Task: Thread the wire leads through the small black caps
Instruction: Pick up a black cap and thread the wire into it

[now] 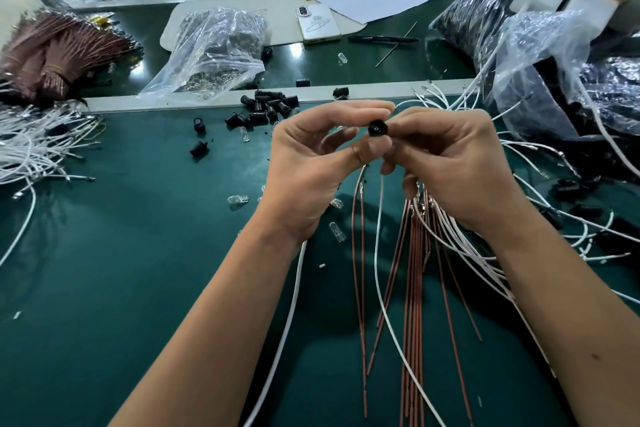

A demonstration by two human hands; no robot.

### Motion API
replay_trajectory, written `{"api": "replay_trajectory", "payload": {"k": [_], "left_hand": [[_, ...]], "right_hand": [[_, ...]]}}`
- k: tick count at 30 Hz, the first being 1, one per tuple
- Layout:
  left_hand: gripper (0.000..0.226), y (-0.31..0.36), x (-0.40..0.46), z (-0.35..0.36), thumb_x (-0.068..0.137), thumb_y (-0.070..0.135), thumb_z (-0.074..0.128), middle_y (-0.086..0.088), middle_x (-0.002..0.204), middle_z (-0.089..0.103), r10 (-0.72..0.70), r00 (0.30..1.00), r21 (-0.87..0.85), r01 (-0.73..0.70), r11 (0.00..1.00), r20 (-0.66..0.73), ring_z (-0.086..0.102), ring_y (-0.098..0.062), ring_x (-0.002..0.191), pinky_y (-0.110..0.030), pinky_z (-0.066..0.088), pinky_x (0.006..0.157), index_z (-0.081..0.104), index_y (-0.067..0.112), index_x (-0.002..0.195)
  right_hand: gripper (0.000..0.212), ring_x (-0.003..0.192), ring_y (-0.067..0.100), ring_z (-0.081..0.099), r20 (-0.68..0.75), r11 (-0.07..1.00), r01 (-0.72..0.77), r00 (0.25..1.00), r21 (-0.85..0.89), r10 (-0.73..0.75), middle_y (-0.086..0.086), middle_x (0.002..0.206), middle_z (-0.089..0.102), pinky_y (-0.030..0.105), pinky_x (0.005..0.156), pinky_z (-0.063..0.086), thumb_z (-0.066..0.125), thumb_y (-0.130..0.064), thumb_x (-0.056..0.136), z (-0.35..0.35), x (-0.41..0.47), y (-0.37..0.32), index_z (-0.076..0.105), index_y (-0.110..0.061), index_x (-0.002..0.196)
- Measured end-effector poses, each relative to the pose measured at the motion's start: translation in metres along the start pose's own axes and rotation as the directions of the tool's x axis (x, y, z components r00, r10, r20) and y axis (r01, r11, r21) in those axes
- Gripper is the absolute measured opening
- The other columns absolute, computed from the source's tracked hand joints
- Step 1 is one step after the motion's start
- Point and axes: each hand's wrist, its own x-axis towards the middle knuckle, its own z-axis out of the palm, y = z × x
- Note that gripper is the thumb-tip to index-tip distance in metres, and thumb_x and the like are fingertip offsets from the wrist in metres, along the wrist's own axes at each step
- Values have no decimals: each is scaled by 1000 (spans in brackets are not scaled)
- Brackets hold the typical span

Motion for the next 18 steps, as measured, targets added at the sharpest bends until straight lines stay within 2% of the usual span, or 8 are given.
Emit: {"api": "replay_trajectory", "payload": {"k": [5, 10, 11, 13, 15, 18], "left_hand": [[24, 1, 0, 2, 71, 7, 82, -1, 96, 76, -9, 1000, -12, 9, 1000, -10, 66, -27, 102, -75, 32, 106, 79, 27, 84], [23, -1, 0, 2, 72, 4, 82, -6, 97, 76, -16, 1000, -30, 15, 999, -13, 65, -31, 103, -73, 36, 106, 80, 21, 87], [23, -2, 0, 3, 74, -1, 80, -7, 97, 75, -15, 1000, -46, 15, 999, -6, 66, -30, 101, -69, 40, 106, 79, 18, 88], [24, -2, -1, 2, 78, -9, 75, -7, 96, 75, -9, 1000, -82, 10, 997, 7, 68, -24, 96, -52, 53, 96, 77, 11, 91], [23, -3, -2, 3, 80, -13, 70, -7, 95, 74, -4, 1000, -104, 6, 995, 14, 69, -20, 94, -37, 55, 88, 74, 5, 93], [22, -5, -2, 3, 81, -12, 69, -8, 94, 74, -29, 1000, -134, 30, 990, 8, 70, -19, 92, -31, 55, 83, 73, 4, 95]], "right_hand": [[24, 61, 22, 70, -24, 1000, 20, 1000, 20, -20, 5, 84, 72, 27, 43, 50, 72, 6, 88, 2, -1, 0, 76, -17, 91], [20, 60, 24, 69, -45, 1000, 20, 999, 12, -19, 17, 77, 69, 27, 45, 51, 74, 1, 86, 4, -3, -3, 75, -15, 98], [17, 59, 24, 69, -47, 1000, 18, 999, 19, -17, 18, 76, 69, 27, 46, 52, 75, -3, 85, 4, -3, -4, 75, -14, 97], [11, 55, 23, 67, -50, 999, 9, 999, 36, -7, 19, 73, 69, 26, 46, 51, 76, -7, 84, 4, -3, -5, 75, -13, 93], [5, 51, 20, 64, -36, 998, -15, 999, 54, 17, 11, 66, 68, 24, 45, 49, 77, -9, 84, 3, -3, -6, 76, -12, 88], [6, 45, 16, 60, -24, 997, -71, 997, 42, 72, 8, 61, 69, 22, 42, 47, 79, -15, 85, 1, -4, -5, 78, -15, 79]]}}
